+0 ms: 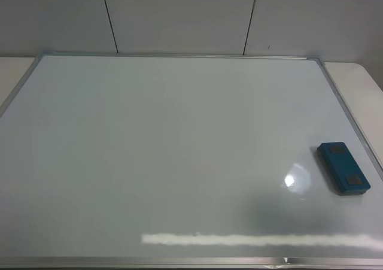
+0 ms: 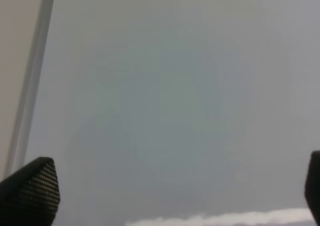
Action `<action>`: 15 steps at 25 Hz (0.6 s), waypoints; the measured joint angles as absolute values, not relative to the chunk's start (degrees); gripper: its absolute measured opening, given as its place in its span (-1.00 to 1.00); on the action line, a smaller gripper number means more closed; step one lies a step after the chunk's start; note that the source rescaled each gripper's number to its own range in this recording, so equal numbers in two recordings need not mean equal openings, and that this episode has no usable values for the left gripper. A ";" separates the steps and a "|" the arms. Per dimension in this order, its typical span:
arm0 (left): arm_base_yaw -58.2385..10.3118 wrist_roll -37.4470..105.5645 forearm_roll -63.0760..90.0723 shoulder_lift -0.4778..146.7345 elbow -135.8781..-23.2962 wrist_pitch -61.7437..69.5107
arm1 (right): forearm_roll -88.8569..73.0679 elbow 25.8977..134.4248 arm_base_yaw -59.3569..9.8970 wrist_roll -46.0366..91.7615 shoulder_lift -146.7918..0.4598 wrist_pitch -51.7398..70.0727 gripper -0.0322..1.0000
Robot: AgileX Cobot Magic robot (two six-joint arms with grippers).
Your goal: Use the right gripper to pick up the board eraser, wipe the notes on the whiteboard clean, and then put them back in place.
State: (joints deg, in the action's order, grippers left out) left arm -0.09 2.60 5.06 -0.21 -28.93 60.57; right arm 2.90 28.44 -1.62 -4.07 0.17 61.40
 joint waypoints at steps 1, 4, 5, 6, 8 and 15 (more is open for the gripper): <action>-0.09 2.60 5.06 -0.21 -28.93 60.57 | 2.79 28.44 -1.62 -4.07 0.17 61.40 1.00; -0.09 2.60 5.06 -0.21 -28.93 60.57 | 2.73 28.44 -1.62 -4.07 0.17 61.40 1.00; -0.09 2.60 5.06 -0.21 -28.93 60.57 | 2.68 28.44 -1.62 -4.07 0.17 61.40 1.00; -0.09 2.60 5.06 -0.21 -28.93 60.57 | 2.68 28.44 -1.62 -4.07 0.17 61.40 1.00; -0.09 2.60 5.06 -0.21 -28.93 60.57 | 2.68 28.44 -1.62 -4.07 0.17 61.40 1.00; -0.09 2.60 5.06 -0.21 -28.93 60.57 | 2.68 28.44 -1.62 -4.07 0.17 61.40 1.00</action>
